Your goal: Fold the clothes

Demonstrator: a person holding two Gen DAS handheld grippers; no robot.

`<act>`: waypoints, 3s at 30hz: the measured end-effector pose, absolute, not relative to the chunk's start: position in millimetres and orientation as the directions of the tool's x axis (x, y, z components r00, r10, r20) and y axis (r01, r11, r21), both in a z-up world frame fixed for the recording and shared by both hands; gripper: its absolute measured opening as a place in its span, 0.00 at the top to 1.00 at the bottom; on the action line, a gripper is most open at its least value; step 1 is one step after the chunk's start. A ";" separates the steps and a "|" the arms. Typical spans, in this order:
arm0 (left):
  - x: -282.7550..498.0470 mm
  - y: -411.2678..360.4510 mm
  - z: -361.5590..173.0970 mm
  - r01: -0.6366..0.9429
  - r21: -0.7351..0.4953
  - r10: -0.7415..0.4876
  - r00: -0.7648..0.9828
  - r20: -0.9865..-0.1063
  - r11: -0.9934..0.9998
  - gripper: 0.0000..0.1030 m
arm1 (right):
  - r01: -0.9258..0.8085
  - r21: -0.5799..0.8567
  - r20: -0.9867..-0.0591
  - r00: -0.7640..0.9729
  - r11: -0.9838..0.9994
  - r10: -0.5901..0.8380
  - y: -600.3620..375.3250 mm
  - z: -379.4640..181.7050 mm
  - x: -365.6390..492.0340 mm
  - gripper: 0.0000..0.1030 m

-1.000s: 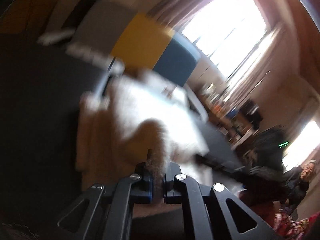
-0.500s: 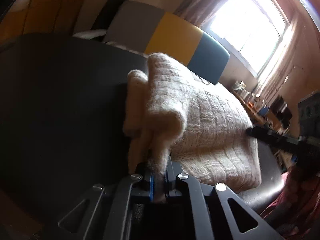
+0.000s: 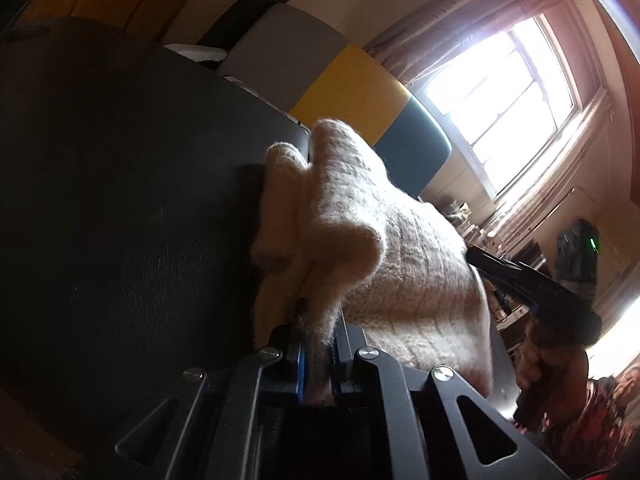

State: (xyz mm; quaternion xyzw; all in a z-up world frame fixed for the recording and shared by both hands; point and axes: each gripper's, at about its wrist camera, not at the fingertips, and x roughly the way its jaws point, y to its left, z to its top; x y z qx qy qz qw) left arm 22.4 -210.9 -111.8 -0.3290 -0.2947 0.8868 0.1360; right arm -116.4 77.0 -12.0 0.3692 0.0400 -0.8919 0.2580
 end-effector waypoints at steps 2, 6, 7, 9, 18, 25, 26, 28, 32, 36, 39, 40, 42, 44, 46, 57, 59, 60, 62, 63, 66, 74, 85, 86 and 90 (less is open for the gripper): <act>23.0 -208.1 -110.3 -0.045 -0.592 0.419 -0.749 -0.512 -0.804 0.91 | 0.514 0.065 -0.712 -0.576 -0.855 -0.401 58.2 -20.6 -129.3 0.69; 22.9 -204.7 -109.0 -0.034 -0.590 0.408 -0.754 -0.514 -0.807 0.91 | 0.525 0.039 -0.742 -0.555 -0.850 -0.376 47.1 -27.0 -142.2 0.67; 22.4 -203.6 -108.8 -0.031 -0.593 0.407 -0.755 -0.513 -0.805 0.91 | 0.528 0.032 -0.749 -0.550 -0.849 -0.370 44.3 -28.6 -145.4 0.67; 23.5 -203.5 -109.2 -0.021 -0.607 0.408 -0.758 -0.509 -0.795 0.91 | 0.533 0.019 -0.763 -0.539 -0.846 -0.357 38.7 -31.8 -151.9 0.67; 40.7 -226.2 -111.7 0.074 -0.674 0.396 -0.759 -0.516 -0.735 0.80 | 0.620 0.023 -0.682 -0.564 -0.784 -0.466 41.0 4.3 -112.5 0.65; 38.4 -220.7 -112.7 0.083 -0.653 0.375 -0.761 -0.530 -0.753 0.75 | 0.838 -0.045 -0.772 -0.375 -0.544 -0.514 -47.8 -9.8 -99.0 0.81; 39.1 -220.2 -113.9 0.085 -0.654 0.376 -0.760 -0.531 -0.751 0.73 | 0.855 -0.037 -0.799 -0.336 -0.517 -0.499 -60.8 -17.3 -103.7 0.81; 40.6 -219.3 -116.2 0.091 -0.658 0.376 -0.758 -0.532 -0.748 0.73 | 0.862 -0.056 -0.832 -0.319 -0.504 -0.454 -80.0 -28.7 -113.3 0.81; 40.7 -217.3 -117.1 0.092 -0.652 0.372 -0.757 -0.537 -0.753 0.73 | 0.818 0.063 -0.854 -0.252 -0.572 -0.454 -97.9 -35.8 -146.9 0.81; 39.5 -213.2 -116.7 0.087 -0.634 0.360 -0.760 -0.541 -0.769 0.73 | 0.806 0.086 -0.838 -0.259 -0.586 -0.480 -99.5 -44.8 -147.1 0.81; 39.1 -212.9 -115.5 0.083 -0.635 0.365 -0.758 -0.541 -0.768 0.73 | 0.818 0.019 -0.817 -0.319 -0.575 -0.480 -100.2 -46.4 -132.1 0.81; 39.3 -212.7 -113.5 0.084 -0.632 0.365 -0.755 -0.545 -0.771 0.73 | 0.814 0.023 -0.804 -0.330 -0.580 -0.495 -94.5 -39.4 -128.9 0.81; 41.3 -213.6 -103.8 0.092 -0.623 0.353 -0.755 -0.552 -0.777 0.74 | 0.806 0.033 -0.774 -0.353 -0.590 -0.525 -82.3 -25.6 -122.2 0.80; 51.7 -217.5 -84.8 0.089 -0.593 0.299 -0.798 -0.523 -0.800 0.74 | 0.787 0.050 -0.737 -0.386 -0.615 -0.554 -57.3 -12.1 -111.2 0.79; 62.4 -221.9 -63.5 0.093 -0.542 0.221 -0.846 -0.486 -0.835 0.78 | 0.768 0.069 -0.698 -0.419 -0.637 -0.580 -32.4 1.4 -100.2 0.79; -10.9 -152.6 -29.6 -0.153 -0.247 0.268 -0.793 -0.548 -0.957 0.82 | 0.727 0.128 -0.709 -0.408 -0.675 -0.575 20.6 -26.7 -67.7 0.83; -20.9 -169.1 -55.7 -0.082 -0.275 0.238 -0.761 -0.604 -0.958 0.88 | 0.730 0.134 -0.707 -0.403 -0.670 -0.581 25.5 -36.6 -65.5 0.83; -16.9 -178.3 -63.3 -0.077 -0.330 0.271 -0.756 -0.596 -0.941 0.93 | 0.738 0.122 -0.709 -0.403 -0.664 -0.579 26.7 -40.3 -61.6 0.83; -7.6 -191.8 -74.8 -0.082 -0.412 0.327 -0.755 -0.568 -0.907 0.95 | 0.755 0.081 -0.716 -0.410 -0.651 -0.565 28.0 -49.1 -53.8 0.83; -2.5 -196.0 -78.7 -0.093 -0.441 0.350 -0.758 -0.550 -0.893 0.95 | 0.764 0.053 -0.720 -0.416 -0.642 -0.555 28.6 -54.5 -49.6 0.83; -15.2 -196.3 -90.3 -0.127 -0.435 0.369 -0.761 -0.534 -0.892 0.96 | 0.783 -0.021 -0.719 -0.445 -0.622 -0.535 30.1 -69.8 -41.3 0.83; -9.2 -206.9 -89.1 -0.169 -0.370 0.360 -0.760 -0.542 -0.914 0.97 | 0.760 0.140 -0.689 -0.385 -0.634 -0.613 55.0 -45.8 -55.7 0.82; -26.2 -182.6 -21.1 -0.078 -0.277 0.219 -0.822 -0.526 -0.958 0.83 | 0.574 0.156 -0.670 -0.537 -0.804 -0.513 71.4 4.6 -145.0 0.64; -33.8 -182.1 -25.4 -0.070 -0.272 0.213 -0.813 -0.542 -0.960 0.83 | 0.568 0.162 -0.686 -0.524 -0.807 -0.506 65.5 0.4 -156.7 0.65; -64.1 -179.8 -42.7 -0.040 -0.250 0.189 -0.772 -0.607 -0.967 0.83 | 0.572 0.131 -0.734 -0.493 -0.810 -0.467 51.0 -12.9 -180.1 0.67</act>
